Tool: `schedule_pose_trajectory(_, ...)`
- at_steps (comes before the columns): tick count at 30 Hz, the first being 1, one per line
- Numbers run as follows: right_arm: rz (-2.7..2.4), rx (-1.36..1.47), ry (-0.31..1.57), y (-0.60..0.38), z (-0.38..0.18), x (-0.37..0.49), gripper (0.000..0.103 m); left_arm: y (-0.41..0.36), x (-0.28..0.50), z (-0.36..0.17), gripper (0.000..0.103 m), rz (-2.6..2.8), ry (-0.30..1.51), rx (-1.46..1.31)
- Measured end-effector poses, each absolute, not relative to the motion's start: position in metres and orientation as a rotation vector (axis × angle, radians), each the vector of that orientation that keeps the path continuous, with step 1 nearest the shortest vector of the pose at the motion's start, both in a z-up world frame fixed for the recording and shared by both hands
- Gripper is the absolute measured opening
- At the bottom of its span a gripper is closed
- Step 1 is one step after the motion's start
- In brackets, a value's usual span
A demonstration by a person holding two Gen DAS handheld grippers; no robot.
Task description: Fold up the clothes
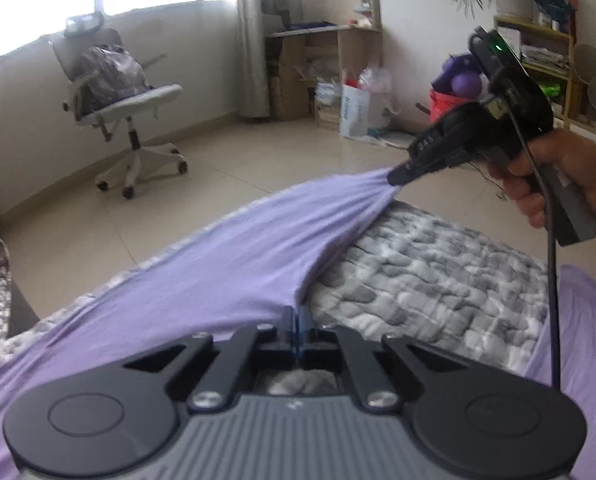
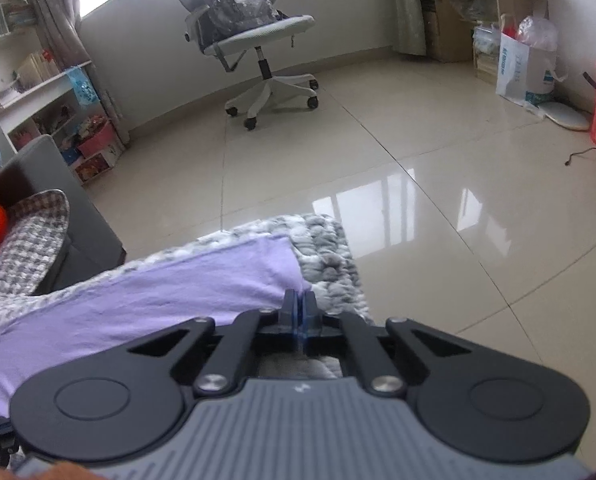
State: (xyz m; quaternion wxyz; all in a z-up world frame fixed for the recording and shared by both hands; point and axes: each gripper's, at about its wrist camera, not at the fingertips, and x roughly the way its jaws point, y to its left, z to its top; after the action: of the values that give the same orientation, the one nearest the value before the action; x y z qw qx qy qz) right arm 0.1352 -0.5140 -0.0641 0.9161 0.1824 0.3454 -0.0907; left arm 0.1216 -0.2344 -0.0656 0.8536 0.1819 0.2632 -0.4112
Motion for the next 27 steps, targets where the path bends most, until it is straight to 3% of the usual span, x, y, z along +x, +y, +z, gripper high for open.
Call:
schedule_pose_trajectory(4,-0.201,0.362,0.725,-0.514,-0.071,0.137,0.002,-0.233,0.121,-0.067,0.001,-0.868,0.544,0.392)
schedule_pose_trajectory(6,-0.208,0.355,0.733,-0.513,-0.075,0.138,0.008,-0.232,0.120,-0.065,0.004,-0.871,0.549,0.389)
schedule_pose_trajectory(10,-0.203,0.362,0.713,-0.514,-0.069,0.136,0.019,-0.226,0.115,-0.060,0.026,-0.887,0.548,0.382)
schedule_pose_trajectory(12,-0.218,0.336,0.700,-0.507,-0.064,0.133,0.050,-0.220,0.112,-0.058,0.033,-0.883,0.554,0.370)
schedule_pose_trajectory(27,-0.155,0.312,0.675,-0.454,-0.031,0.107,0.051,-0.144,0.096,-0.019,0.049,-0.724,0.634,0.226)
